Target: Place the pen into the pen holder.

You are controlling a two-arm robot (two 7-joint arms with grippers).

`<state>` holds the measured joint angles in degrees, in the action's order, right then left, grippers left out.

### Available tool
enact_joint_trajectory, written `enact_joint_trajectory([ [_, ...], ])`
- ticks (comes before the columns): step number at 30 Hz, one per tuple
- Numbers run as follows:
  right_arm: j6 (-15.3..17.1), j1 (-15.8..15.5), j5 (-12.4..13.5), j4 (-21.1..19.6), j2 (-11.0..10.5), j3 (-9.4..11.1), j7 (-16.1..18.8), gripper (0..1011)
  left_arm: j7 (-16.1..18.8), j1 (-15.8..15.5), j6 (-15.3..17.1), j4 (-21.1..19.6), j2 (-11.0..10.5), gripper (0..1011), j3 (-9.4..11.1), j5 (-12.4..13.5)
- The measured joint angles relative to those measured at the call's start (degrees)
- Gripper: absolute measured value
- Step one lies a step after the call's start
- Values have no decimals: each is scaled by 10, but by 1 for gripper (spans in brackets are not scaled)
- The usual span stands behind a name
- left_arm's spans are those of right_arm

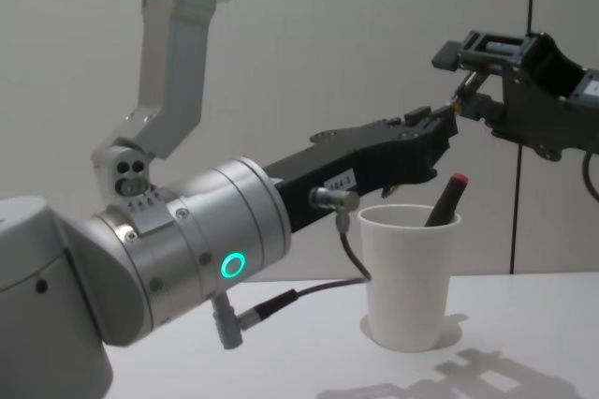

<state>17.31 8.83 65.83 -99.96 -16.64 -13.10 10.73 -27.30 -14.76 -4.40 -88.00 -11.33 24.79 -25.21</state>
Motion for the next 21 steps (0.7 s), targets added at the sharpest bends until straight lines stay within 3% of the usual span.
enact_joint_trajectory([
  [13, -1, 1, -1, 1, 1, -2, 0, 187, 0, 0, 0, 0, 0, 141, 0, 0],
  [21, -1, 2, -1, 2, 1, -2, 0, 151, 0, 0, 0, 0, 0, 141, 0, 0],
])
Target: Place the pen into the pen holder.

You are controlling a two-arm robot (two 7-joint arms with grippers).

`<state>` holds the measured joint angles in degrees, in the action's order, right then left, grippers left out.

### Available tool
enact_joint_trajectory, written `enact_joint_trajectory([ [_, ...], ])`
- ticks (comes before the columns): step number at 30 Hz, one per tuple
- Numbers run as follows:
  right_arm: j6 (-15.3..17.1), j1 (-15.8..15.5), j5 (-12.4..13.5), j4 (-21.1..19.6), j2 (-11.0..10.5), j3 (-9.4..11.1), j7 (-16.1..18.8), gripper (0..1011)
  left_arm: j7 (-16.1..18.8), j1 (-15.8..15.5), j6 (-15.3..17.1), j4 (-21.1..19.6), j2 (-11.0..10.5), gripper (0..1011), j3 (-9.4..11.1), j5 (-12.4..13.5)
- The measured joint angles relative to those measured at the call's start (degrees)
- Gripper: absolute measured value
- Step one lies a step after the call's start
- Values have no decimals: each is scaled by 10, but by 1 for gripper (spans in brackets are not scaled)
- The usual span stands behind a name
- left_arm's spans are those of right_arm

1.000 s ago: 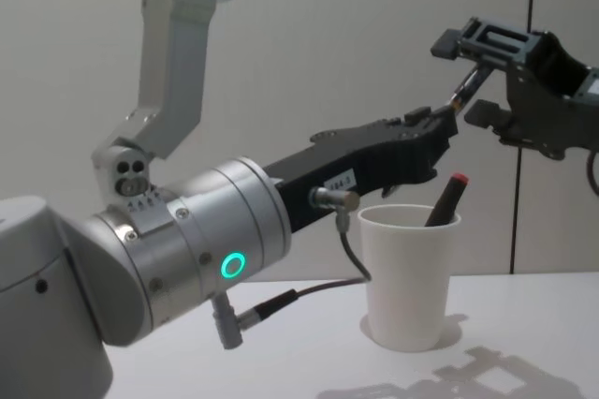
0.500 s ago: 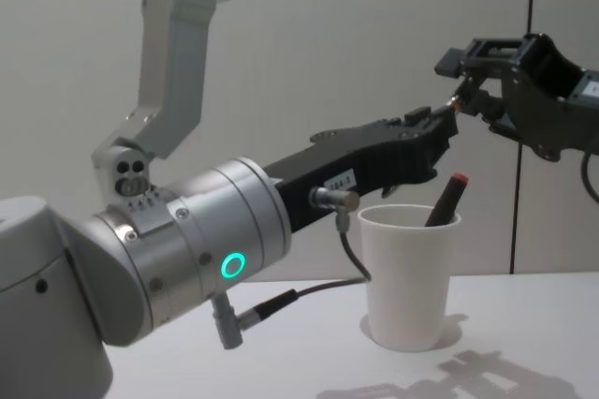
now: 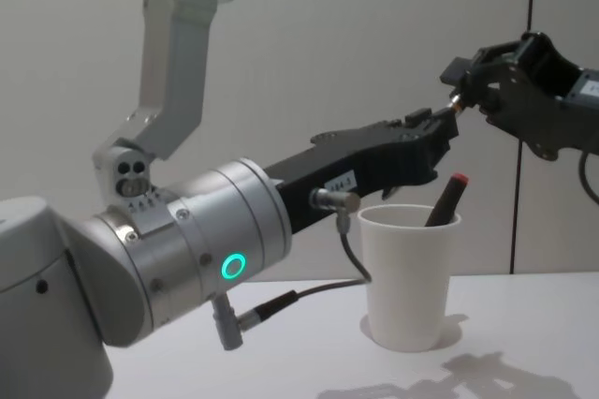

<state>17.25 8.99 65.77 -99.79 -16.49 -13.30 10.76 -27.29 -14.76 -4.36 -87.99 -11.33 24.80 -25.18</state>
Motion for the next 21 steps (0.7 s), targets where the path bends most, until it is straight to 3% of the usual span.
enact_joint_trajectory([
  [10, 0, 0, 0, 1, 0, 0, -1, 148, 0, 0, 0, 0, 0, 166, 0, -1],
  [18, 0, 0, 0, 1, 0, 0, -1, 147, 0, 0, 0, 0, 0, 440, 0, -1],
  [21, 0, 0, 0, 1, 0, 0, -1, 147, 0, 0, 0, 0, 0, 498, 0, -1],
])
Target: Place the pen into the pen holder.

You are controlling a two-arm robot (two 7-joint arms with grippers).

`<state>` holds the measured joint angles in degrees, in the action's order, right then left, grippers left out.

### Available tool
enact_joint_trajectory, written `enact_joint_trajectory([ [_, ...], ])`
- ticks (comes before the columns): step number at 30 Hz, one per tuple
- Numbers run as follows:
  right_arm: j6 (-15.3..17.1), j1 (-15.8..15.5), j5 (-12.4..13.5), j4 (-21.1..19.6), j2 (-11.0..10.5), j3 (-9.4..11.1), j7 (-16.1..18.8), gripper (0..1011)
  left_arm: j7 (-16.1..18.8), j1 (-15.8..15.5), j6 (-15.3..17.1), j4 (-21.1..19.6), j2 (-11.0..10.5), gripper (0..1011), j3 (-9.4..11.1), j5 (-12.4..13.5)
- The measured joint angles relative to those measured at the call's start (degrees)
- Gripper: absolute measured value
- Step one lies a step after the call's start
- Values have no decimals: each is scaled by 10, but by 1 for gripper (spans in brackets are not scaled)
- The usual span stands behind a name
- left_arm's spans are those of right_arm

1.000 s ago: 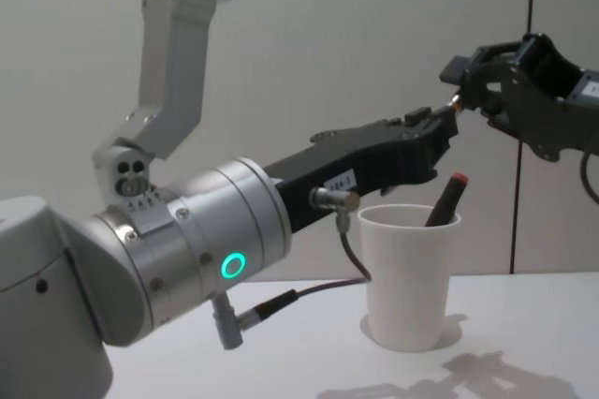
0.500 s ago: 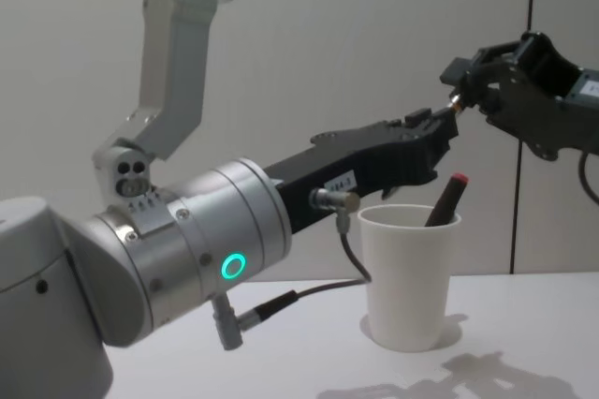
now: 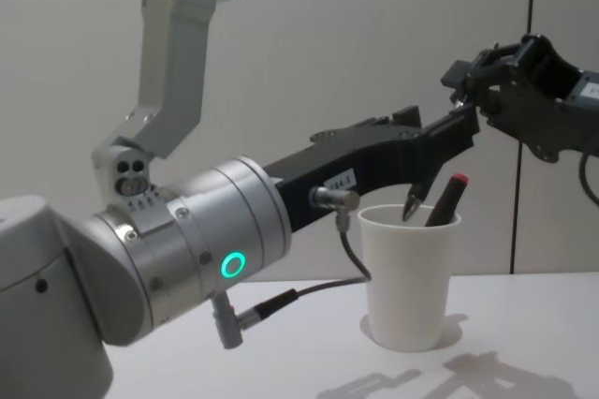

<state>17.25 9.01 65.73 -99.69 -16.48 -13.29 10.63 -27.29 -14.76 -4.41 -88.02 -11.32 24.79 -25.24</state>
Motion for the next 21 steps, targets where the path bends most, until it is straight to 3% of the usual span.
enact_joint_trajectory([
  [1, 0, 0, 0, 0, 0, 0, 0, 147, 0, 0, 0, 0, 0, 566, 0, 0],
  [13, -3, 1, -5, 0, -1, 0, 1, 147, 0, 0, 0, 0, 0, 922, 0, 0],
  [16, -10, 4, -17, 2, -2, -1, 2, 147, 0, 0, 0, 0, 0, 992, 0, 0],
  [21, -23, 12, -47, 8, -5, -1, 5, 147, 0, 0, 0, 0, 0, 1001, 0, 0],
])
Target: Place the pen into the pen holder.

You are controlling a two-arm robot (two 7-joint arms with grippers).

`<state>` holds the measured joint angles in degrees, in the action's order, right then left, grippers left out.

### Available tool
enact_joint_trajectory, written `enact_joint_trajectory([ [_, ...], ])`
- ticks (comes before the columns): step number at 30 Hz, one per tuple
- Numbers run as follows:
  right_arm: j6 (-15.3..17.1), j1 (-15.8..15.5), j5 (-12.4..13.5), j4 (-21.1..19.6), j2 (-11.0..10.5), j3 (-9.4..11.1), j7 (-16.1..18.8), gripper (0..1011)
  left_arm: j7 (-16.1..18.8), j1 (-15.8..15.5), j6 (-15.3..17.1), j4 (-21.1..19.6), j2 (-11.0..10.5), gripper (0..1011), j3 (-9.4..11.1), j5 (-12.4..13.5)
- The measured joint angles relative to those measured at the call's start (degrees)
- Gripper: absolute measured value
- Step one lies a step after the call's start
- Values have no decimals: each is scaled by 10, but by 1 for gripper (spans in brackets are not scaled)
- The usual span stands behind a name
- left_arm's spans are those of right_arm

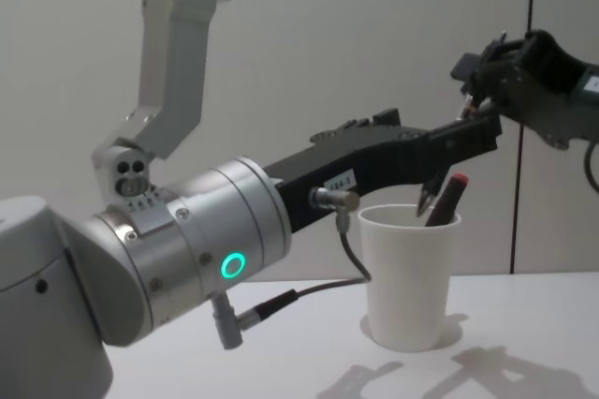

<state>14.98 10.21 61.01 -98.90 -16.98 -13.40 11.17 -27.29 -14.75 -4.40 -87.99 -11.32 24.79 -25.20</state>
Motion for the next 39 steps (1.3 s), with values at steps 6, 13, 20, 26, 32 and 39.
enact_joint_trajectory([
  [6, -18, 12, -43, 9, -2, 0, 8, 147, 0, 0, 0, 0, 0, 1001, 0, 0],
  [13, -50, 32, -111, 24, -4, -2, 24, 147, 0, 0, 0, 0, 0, 1001, 0, 0],
  [20, -85, 53, -178, 42, -4, -5, 43, 147, 0, 0, 0, 0, 0, 1001, 0, 0],
  [26, -118, 73, -241, 62, 0, -8, 61, 147, 0, 0, 0, 0, 0, 1001, 0, 0],
  [32, -146, 94, -305, 84, 5, -14, 78, 147, 0, 0, 0, 0, 0, 1001, 0, 0],
  [39, -163, 109, -362, 108, 11, -22, 91, 147, 0, 0, 0, 0, 0, 1001, 0, 0],
])
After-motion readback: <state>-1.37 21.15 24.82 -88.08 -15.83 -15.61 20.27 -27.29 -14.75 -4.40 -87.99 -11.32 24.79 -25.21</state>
